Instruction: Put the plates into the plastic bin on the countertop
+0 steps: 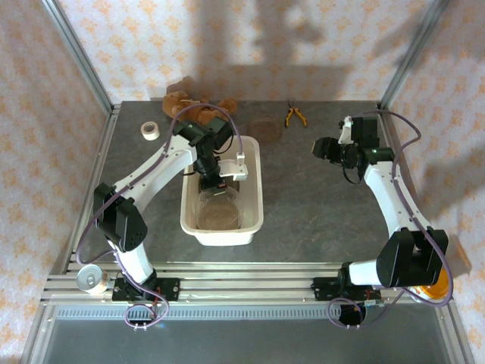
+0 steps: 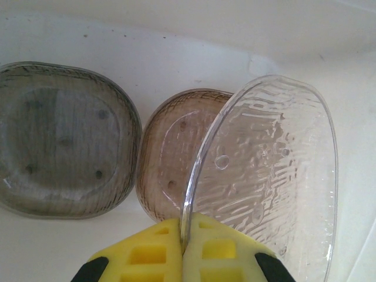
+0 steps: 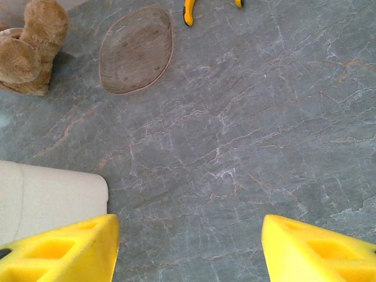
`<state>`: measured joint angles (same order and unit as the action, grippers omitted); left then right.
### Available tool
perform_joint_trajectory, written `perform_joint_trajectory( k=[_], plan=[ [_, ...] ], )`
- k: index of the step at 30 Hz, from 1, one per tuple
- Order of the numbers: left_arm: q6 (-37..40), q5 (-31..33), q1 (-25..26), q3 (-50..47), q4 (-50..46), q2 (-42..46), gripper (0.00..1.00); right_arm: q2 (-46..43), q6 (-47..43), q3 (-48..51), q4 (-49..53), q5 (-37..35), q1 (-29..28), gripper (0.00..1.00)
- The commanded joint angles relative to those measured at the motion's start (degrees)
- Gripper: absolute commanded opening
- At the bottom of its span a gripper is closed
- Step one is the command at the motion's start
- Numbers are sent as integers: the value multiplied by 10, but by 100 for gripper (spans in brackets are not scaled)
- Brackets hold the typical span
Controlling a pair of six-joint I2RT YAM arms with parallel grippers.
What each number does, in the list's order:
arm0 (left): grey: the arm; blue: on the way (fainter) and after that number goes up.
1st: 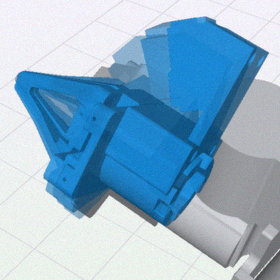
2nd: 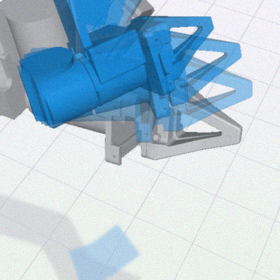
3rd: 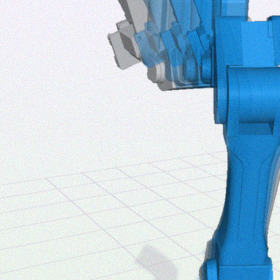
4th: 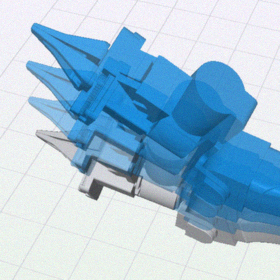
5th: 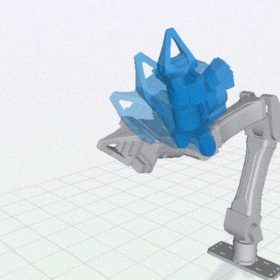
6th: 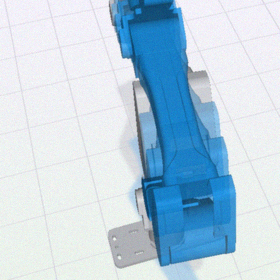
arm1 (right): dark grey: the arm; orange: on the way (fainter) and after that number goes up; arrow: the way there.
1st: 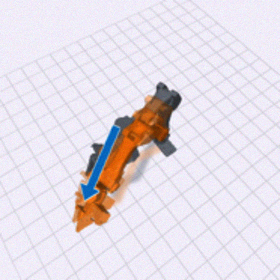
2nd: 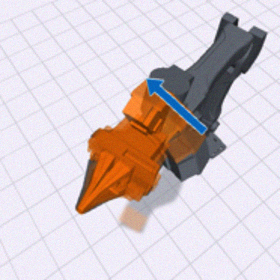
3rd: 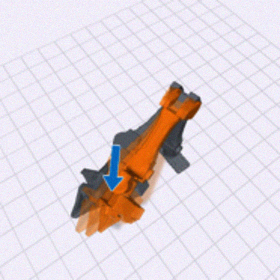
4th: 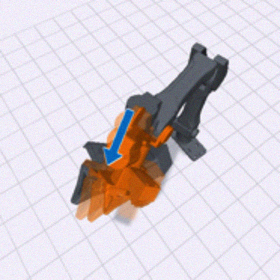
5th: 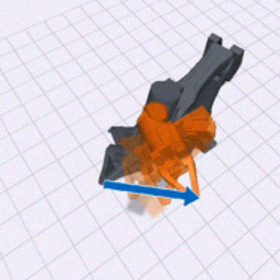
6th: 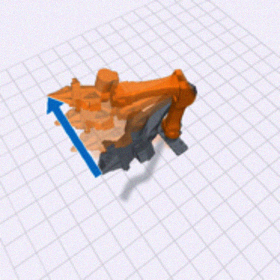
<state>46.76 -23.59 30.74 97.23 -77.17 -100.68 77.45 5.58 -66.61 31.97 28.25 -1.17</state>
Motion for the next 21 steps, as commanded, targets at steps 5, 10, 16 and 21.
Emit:
perform_joint_trajectory(
  k=[5,10,16,21],
  plan=[
    [27,7,13,-43,15,-7,0,5,2,6,4,-3,3,65],
    [36,7,19,-71,32,-6,0,9,2,10,1,-1,3,65],
    [38,11,27,-82,40,-18,0,16,2,12,-2,0,3,65],
    [37,28,34,-90,40,-33,0,25,2,12,-7,2,3,65]
  ],
)
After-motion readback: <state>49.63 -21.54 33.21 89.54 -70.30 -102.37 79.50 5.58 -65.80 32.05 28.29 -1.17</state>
